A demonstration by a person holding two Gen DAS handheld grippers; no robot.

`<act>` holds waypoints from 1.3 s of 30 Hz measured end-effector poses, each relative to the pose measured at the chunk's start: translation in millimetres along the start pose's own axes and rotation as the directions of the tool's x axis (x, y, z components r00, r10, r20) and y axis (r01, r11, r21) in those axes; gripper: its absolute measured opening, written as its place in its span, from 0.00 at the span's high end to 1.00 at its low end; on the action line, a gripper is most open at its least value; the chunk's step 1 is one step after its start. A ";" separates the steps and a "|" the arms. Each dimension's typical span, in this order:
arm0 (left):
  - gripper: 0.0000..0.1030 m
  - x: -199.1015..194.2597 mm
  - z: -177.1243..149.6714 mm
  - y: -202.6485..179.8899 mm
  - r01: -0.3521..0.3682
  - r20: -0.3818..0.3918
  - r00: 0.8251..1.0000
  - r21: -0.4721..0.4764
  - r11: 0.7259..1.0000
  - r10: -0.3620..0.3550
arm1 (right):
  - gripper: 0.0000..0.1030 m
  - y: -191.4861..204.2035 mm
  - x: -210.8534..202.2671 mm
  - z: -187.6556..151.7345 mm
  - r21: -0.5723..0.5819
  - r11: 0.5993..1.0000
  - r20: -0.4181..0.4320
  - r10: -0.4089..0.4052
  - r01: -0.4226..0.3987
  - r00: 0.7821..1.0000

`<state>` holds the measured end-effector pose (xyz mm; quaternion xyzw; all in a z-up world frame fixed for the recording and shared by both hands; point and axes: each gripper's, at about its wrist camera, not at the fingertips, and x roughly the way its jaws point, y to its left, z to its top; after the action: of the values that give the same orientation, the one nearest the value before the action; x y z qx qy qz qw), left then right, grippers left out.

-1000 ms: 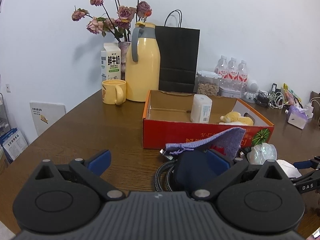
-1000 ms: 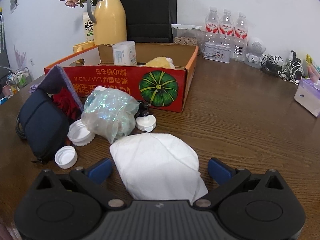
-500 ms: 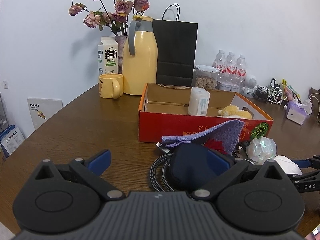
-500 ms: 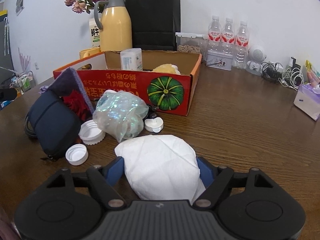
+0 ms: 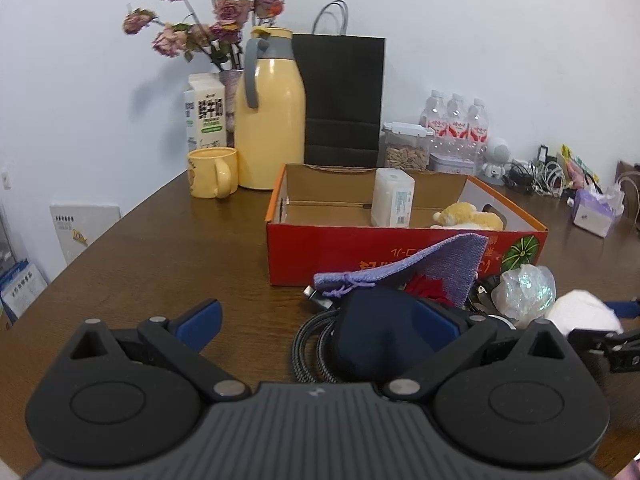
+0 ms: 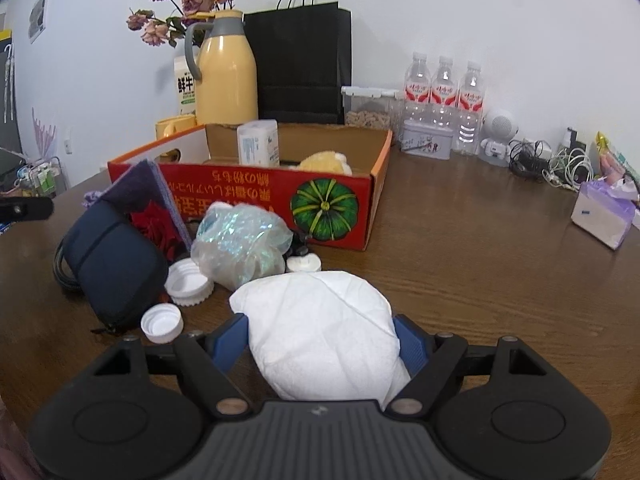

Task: Organize objects
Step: 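Grasp the purple cloth with the left tool while the right tool carries the white cloth toward the box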

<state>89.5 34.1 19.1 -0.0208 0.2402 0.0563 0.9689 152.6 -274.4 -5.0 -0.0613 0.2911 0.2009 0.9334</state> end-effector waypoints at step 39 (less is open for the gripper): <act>0.98 31.3 29.9 -44.5 0.009 0.167 0.984 0.334 0.942 -0.068 | 0.24 19.8 -8.5 41.3 -0.032 0.999 0.088 0.014 -0.011 0.996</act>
<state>136.2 -4.9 31.5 0.1432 0.1591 -0.0024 0.9768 159.6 -249.7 33.9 -0.0650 0.2470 0.2137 0.9429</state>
